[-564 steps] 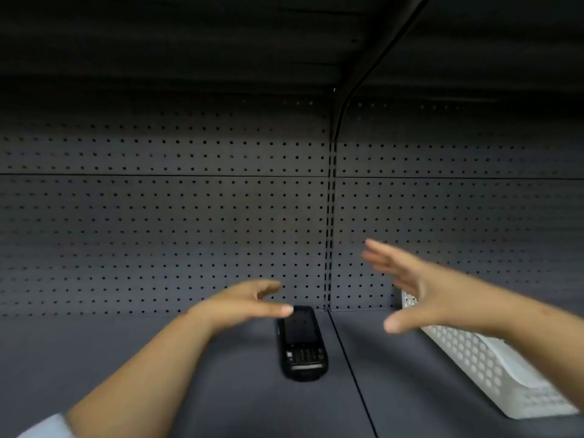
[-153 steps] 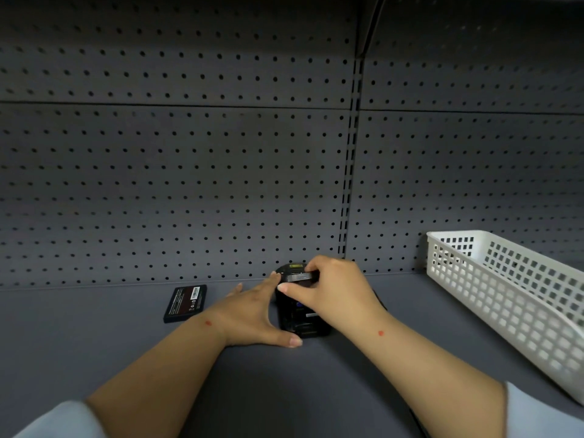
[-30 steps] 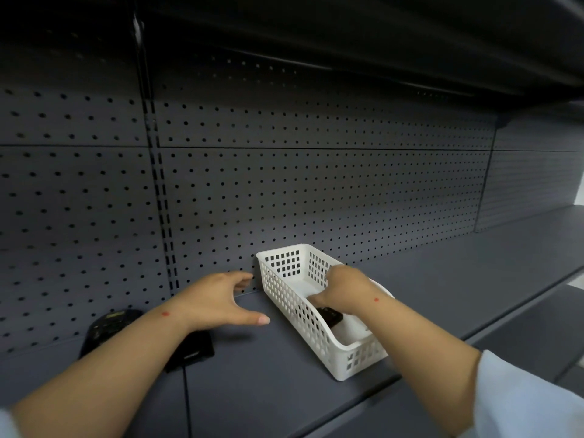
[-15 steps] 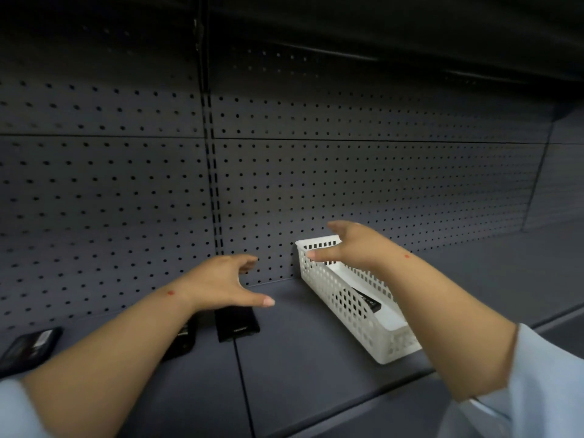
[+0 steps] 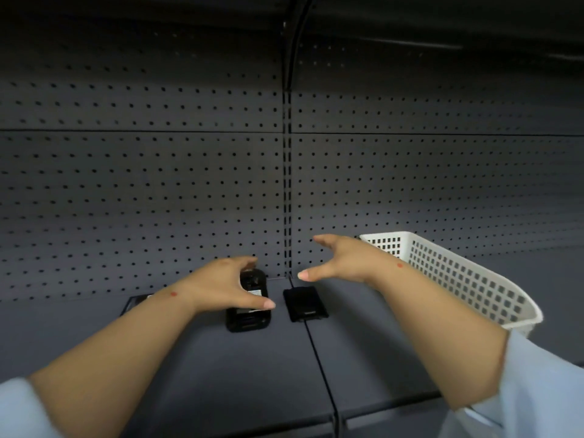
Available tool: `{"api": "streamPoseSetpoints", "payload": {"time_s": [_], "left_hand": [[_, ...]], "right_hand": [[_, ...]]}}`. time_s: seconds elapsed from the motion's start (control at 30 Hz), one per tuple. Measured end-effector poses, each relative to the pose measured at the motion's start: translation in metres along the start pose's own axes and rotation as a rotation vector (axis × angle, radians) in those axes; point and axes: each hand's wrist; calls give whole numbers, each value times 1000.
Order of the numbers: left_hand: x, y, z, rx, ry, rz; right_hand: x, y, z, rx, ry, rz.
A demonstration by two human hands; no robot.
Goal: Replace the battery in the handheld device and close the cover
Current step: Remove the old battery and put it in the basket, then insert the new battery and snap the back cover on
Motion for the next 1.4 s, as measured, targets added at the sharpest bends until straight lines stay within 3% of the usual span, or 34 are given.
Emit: {"api": "streamPoseSetpoints", "payload": {"time_s": [0.43, 1.1, 1.4], "left_hand": [[-35, -45, 13, 12, -38, -105], [-28, -68, 33, -101, -42, -62], [-54, -98, -2, 3, -13, -198]], "right_hand": [[25, -18, 69, -88, -208, -41], [38, -6, 100, -110, -161, -145], [31, -10, 97, -164, -151, -105]]}}
Point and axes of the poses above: each hand's wrist, its own x-axis towards the middle knuckle, its own z-axis out of the palm, y = z × x, and after that the axes turned 8 degrees about z, right-handed
